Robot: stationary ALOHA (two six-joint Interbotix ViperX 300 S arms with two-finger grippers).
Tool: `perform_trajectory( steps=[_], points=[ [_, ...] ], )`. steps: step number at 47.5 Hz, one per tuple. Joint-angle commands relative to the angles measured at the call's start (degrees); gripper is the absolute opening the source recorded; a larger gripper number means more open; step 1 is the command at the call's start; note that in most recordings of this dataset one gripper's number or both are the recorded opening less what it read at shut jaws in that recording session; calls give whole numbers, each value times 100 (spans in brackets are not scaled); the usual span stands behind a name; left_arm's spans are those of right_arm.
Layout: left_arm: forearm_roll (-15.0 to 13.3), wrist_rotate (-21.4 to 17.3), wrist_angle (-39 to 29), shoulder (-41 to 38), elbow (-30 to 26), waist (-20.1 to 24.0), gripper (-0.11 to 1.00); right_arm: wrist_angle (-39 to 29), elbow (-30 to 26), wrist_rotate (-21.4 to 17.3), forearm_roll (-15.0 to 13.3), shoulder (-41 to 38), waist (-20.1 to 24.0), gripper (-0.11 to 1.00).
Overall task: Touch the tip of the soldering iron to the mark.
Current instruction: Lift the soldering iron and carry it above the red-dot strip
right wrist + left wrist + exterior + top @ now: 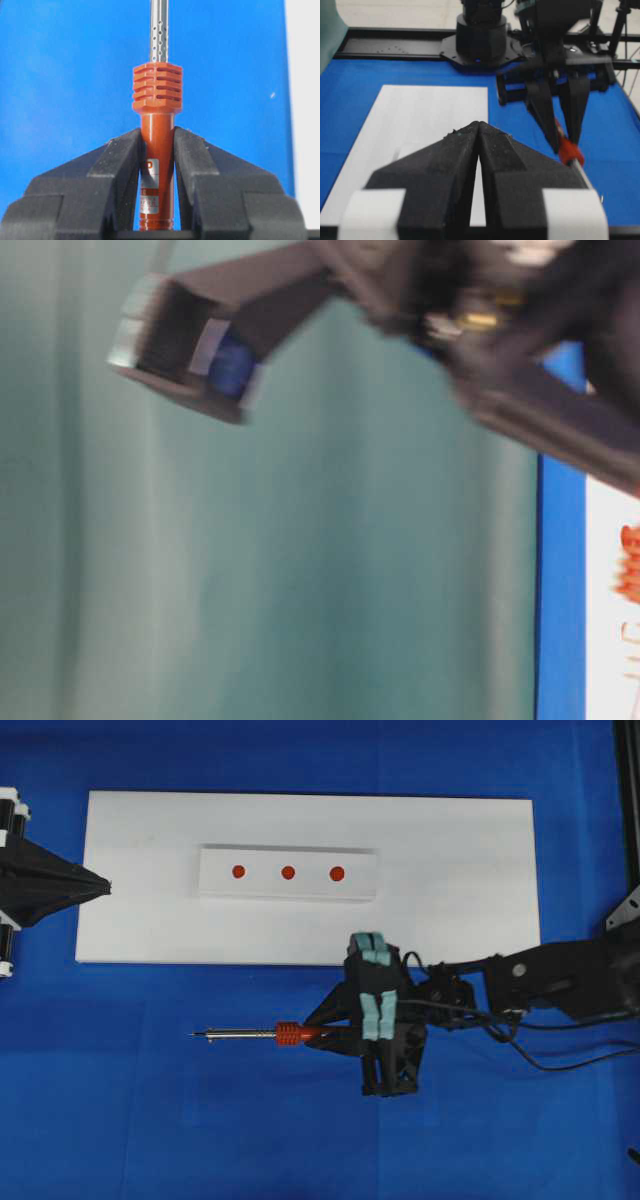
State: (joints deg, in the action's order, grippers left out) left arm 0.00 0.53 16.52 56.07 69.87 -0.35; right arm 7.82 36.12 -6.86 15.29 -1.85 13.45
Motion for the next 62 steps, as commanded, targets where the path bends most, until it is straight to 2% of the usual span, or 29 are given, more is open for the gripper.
perform_trajectory(
  steps=[1, 9, 28, 36, 42, 47, 62],
  points=[
    [9, 9, 62, -26, -53, -9, 0, -272, -79, 44, -18, 475, -35, 6],
    [9, 9, 62, -18, -62, -9, 0, -668, -105, 44, -114, 844, -97, 6],
    [9, 9, 88, -18, -62, -9, 0, -782, -105, 44, -220, 932, -141, 6],
    [9, 9, 97, -18, -62, -9, 0, -1169, -141, 44, -325, 976, -422, 6],
    [18, 9, 97, -18, -62, -9, 0, -1705, -255, 44, -642, 1037, -773, 6],
    [9, 9, 97, -26, -53, -9, 0, -2074, -352, 44, -1028, 1107, -1090, 6],
    [9, 9, 88, -18, -53, -18, 0, -2689, -492, 97, -1978, 1187, -1960, 6]
  ],
)
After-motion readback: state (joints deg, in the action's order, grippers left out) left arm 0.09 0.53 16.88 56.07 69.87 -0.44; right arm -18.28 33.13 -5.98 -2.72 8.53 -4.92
